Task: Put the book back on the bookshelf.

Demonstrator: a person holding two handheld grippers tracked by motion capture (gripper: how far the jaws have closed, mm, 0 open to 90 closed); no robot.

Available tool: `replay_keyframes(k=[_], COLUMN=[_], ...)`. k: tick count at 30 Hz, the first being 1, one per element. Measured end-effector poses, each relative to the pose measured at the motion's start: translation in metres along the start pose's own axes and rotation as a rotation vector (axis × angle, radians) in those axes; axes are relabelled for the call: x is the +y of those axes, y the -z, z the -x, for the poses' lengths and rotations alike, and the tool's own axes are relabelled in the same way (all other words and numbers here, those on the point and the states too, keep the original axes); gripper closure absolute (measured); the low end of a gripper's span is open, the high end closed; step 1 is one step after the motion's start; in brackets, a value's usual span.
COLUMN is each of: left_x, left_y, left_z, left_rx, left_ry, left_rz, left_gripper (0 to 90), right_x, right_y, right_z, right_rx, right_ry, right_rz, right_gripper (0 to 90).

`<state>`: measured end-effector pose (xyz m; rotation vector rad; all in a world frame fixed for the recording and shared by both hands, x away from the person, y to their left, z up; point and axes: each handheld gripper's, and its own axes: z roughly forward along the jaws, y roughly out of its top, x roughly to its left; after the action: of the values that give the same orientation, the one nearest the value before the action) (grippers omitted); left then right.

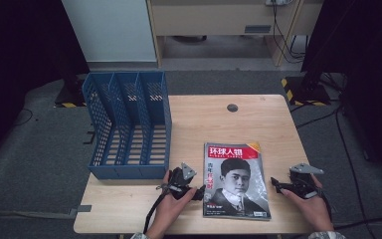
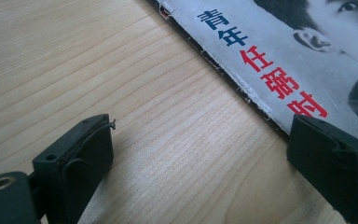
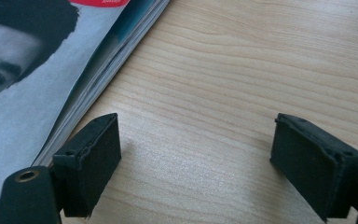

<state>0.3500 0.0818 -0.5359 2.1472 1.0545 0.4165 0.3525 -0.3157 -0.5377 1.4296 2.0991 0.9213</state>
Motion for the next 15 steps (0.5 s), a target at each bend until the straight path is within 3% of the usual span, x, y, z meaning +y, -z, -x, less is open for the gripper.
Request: replay_keyframes(k=[3, 6, 7, 8, 10, 15], left_x=[0.001, 0.003, 0.005, 0.005, 0.008, 0.011], left_y=[0.001, 0.003, 0.007, 0.007, 0.010, 0.012], left_z=[-0.001, -0.002, -0.002, -0.002, 0.003, 0.008], left_rx=[-0.010, -0.025, -0.041, -0.041, -0.070, -0.093], left_ry=[0.017, 0.025, 0.026, 0.026, 0.011, 0.012], left_rz=[0.001, 0.008, 0.030, 0.030, 0.059, 0.095], left_gripper=[6.4, 7.0, 7.0, 7.2, 7.2, 7.5], right_x=[0.001, 0.007, 0.010, 0.010, 0.011, 0.014], right_y=[0.001, 0.008, 0.013, 0.013, 0.017, 0.016], right_z=[0.000, 0.002, 0.001, 0.001, -0.001, -0.008], right_rx=[0.002, -0.010, -0.021, -0.021, -0.010, 0.030], right_ry=[0.000, -0.026, -0.046, -0.046, -0.040, -0.035], right_rz=[-0.008, 0.049, 0.077, 0.077, 0.091, 0.100], right_gripper=[14.9, 16.0, 16.0, 16.0, 16.8, 19.3])
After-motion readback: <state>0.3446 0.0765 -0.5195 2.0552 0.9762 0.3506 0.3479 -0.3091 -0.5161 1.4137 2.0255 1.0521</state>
